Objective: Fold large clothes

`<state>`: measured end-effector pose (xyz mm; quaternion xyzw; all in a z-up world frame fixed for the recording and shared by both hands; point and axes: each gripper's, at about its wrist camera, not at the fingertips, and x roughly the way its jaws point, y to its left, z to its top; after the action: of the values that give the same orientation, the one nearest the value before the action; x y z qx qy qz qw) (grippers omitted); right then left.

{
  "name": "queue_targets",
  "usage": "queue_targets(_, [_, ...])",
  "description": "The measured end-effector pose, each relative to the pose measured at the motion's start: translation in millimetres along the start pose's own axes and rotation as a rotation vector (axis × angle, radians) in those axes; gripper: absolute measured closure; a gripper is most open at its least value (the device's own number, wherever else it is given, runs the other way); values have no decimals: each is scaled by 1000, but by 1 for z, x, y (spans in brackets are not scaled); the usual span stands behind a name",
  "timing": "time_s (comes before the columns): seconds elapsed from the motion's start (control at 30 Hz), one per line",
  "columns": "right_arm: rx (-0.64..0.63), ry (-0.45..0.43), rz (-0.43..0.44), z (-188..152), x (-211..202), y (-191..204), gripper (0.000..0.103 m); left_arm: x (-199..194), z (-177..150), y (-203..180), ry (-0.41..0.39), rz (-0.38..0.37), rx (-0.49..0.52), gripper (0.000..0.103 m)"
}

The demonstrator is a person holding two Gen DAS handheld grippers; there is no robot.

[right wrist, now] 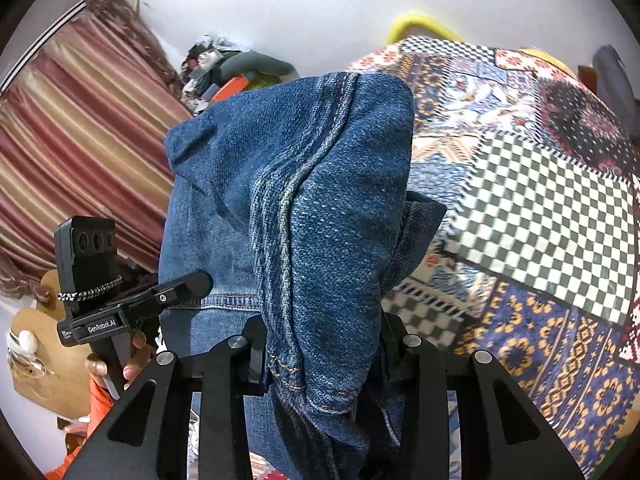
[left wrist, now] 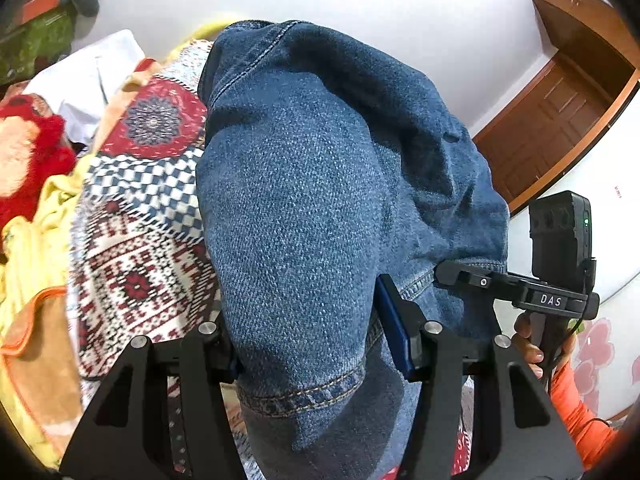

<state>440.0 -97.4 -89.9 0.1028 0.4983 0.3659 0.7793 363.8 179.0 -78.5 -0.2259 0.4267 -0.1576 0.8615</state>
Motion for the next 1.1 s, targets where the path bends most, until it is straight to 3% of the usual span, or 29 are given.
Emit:
queue_targets(0.13, [-15,16,13,-13,7,25,69,-21,-13,22,-2,9,-31,48])
queue_targets(0.33, [-11,90,15,-38,50,50,69,-27,-41,71,39,25,-121,48])
queue_targets(0.67, [79,275,-6,-70,153,36,69,29,-91,165,171,50,-323,47])
queue_targets(0.87, [57,310,-31,-70,184,27,68,56,-111,196,164,32,-406,42])
queue_targets(0.97, [28,320,-41,-73,194,18,62,58,-119,196,161,40,-404,35])
queue_targets(1.1, [1,331,-33,-84,195,2,47,53,-128,196,152,42,-418,27])
